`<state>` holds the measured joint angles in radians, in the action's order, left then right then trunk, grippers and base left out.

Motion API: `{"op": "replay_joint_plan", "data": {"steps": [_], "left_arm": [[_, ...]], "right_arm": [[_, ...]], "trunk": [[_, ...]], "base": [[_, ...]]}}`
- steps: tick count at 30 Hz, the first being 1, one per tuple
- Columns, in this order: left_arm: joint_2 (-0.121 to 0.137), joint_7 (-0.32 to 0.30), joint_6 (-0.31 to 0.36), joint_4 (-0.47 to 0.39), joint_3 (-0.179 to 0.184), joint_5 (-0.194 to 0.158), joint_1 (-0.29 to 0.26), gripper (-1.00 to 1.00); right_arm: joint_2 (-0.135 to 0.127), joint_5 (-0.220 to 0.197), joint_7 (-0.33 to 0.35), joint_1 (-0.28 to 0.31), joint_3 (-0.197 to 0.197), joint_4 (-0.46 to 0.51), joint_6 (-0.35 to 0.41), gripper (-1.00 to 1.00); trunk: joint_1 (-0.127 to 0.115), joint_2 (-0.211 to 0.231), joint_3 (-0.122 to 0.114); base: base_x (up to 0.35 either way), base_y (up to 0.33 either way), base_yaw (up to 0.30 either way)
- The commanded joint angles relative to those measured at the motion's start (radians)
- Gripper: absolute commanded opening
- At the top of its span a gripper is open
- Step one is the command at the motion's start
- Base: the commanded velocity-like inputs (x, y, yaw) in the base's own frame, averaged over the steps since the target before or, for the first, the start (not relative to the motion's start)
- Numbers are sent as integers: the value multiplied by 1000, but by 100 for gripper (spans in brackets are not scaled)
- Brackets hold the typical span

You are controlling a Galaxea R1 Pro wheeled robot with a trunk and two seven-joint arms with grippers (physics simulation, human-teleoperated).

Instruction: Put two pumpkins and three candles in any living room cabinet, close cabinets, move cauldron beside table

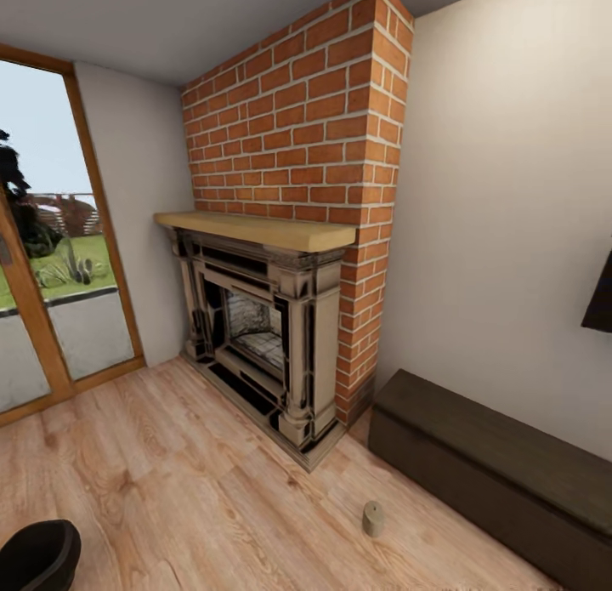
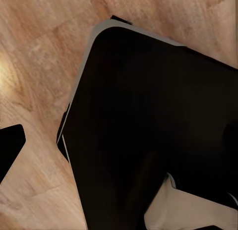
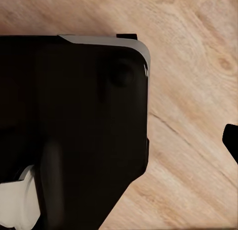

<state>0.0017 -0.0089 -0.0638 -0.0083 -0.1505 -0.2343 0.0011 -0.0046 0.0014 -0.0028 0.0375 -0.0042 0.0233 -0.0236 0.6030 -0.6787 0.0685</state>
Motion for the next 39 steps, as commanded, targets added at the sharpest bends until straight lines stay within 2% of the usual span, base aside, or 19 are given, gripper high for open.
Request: {"op": "replay_joint_plan", "data": {"steps": [1, 28, 39], "left_arm": [[0, 0, -1, -1, -8, 0, 0, 100], [1, 9, -22, 0, -8, 3, -1, 100], [1, 10, -40, 1, -9, 3, -1, 100]], "right_arm": [[0, 0, 0, 1, 0, -1, -2, 100], [-2, -1, 0, 1, 0, 0, -2, 100], [-2, -1, 0, 1, 0, 0, -2, 100]], "trunk": [[0, -1, 2], [0, -1, 2], [0, -1, 2]], "base": [[-1, 0, -258], [0, -4, -258], [0, -223, -258]]}}
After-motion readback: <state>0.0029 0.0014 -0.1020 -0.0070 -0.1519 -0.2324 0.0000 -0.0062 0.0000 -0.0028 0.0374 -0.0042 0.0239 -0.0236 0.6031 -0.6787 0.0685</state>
